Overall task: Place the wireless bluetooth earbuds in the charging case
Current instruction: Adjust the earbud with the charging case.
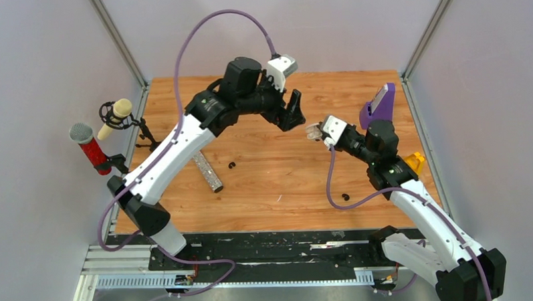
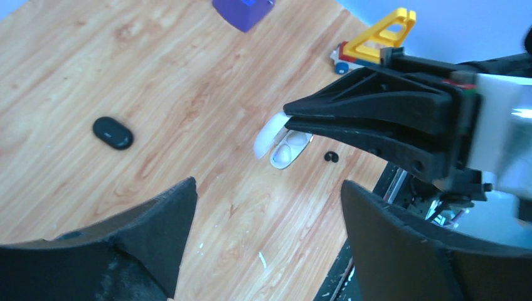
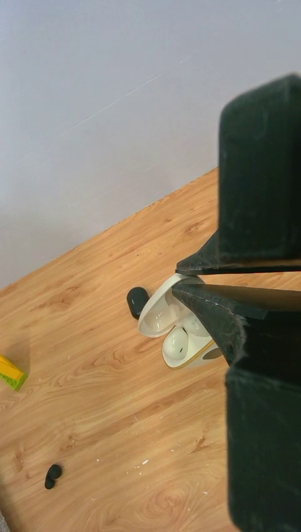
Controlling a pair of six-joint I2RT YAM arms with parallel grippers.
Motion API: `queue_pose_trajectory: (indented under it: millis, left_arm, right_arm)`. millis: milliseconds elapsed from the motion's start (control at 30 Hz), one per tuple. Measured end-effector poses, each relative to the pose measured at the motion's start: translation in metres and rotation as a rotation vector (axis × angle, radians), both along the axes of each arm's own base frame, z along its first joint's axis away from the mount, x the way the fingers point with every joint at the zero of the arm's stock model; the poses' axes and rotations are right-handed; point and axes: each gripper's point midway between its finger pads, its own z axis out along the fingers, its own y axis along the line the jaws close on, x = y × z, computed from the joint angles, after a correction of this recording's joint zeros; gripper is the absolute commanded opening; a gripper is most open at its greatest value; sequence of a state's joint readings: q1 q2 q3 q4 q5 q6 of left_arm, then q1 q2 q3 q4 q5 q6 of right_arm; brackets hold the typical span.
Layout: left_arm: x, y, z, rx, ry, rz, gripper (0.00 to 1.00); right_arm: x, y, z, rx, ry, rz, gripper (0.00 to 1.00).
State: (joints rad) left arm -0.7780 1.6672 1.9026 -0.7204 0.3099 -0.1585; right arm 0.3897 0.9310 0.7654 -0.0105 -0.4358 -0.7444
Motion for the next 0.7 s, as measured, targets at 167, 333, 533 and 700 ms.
queue_pose_trajectory:
  millis: [167,333,533,700]
  left_arm:
    - [0.004,0.033,0.033,-0.052,-0.092,0.04,1.0]
    - [0.026,0.059,0.007,-0.073,-0.058,0.065,1.0]
    - [0.013,0.056,-0.051,-0.099,0.076,-0.068,1.0]
    - [-0.007,0.037,-0.041,-0.21,0.084,-0.226,1.0]
  right_arm:
    - [-0.002,0.002,-0.001,0.032,0.034,0.001,0.0]
    - [0.001,0.0,0.007,0.131,0.119,-0.016,0.0]
    - [0.007,-0.003,0.032,0.312,0.239,-0.041,0.0]
    - [0.008,0.0,0.041,0.442,0.352,-0.044,0.0]
